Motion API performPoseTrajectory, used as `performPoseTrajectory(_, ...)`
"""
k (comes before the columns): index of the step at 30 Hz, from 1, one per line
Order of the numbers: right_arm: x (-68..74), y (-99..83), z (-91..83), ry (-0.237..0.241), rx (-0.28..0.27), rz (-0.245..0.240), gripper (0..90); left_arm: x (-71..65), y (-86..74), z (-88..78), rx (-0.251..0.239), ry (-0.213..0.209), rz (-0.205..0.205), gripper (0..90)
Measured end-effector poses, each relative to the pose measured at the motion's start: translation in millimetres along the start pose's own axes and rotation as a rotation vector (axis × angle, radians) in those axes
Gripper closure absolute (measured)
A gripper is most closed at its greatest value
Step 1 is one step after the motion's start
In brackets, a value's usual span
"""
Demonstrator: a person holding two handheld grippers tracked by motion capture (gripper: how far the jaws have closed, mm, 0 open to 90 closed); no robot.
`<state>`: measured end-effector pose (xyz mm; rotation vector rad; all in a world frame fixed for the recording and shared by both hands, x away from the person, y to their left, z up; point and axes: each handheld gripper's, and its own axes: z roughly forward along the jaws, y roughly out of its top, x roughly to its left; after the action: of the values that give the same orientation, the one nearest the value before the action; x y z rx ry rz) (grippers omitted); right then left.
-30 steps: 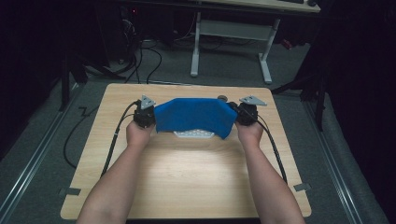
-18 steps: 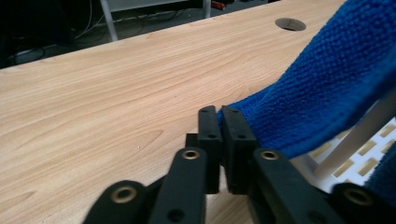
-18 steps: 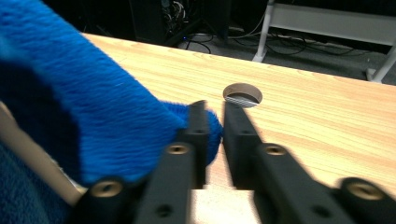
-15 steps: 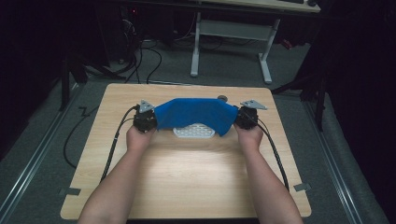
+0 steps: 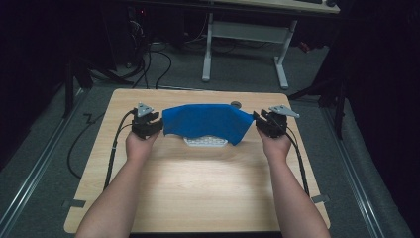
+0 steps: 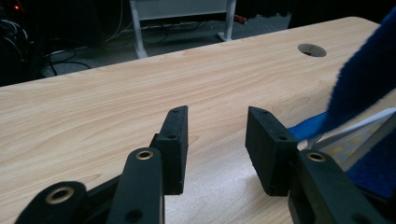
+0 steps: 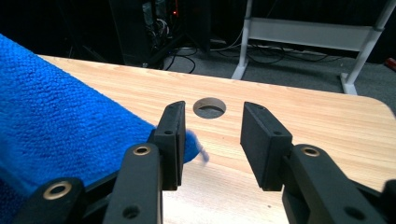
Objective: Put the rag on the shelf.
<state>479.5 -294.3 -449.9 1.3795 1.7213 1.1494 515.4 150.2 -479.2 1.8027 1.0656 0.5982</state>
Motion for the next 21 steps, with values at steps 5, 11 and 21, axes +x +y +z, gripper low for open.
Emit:
performPoseTrajectory(5, -5.8, 6.2, -10.4, 0.001, -0.019, 0.009, 57.3, 1.9, 2.9, -6.3, -0.007, 0.009, -0.002, 59.2)
performPoseTrajectory(11, -7.5, 9.8, -15.0, -0.007, -0.026, 0.007, 56.5, 6.0, 5.6, -13.4, -0.013, 0.025, -0.004, 57.3)
performPoseTrajectory(21, -2.1, -5.9, -9.7, -0.007, 0.013, -0.005, 56.9, 15.3, -8.0, -21.1, 0.004, 0.049, -0.021, 54.2)
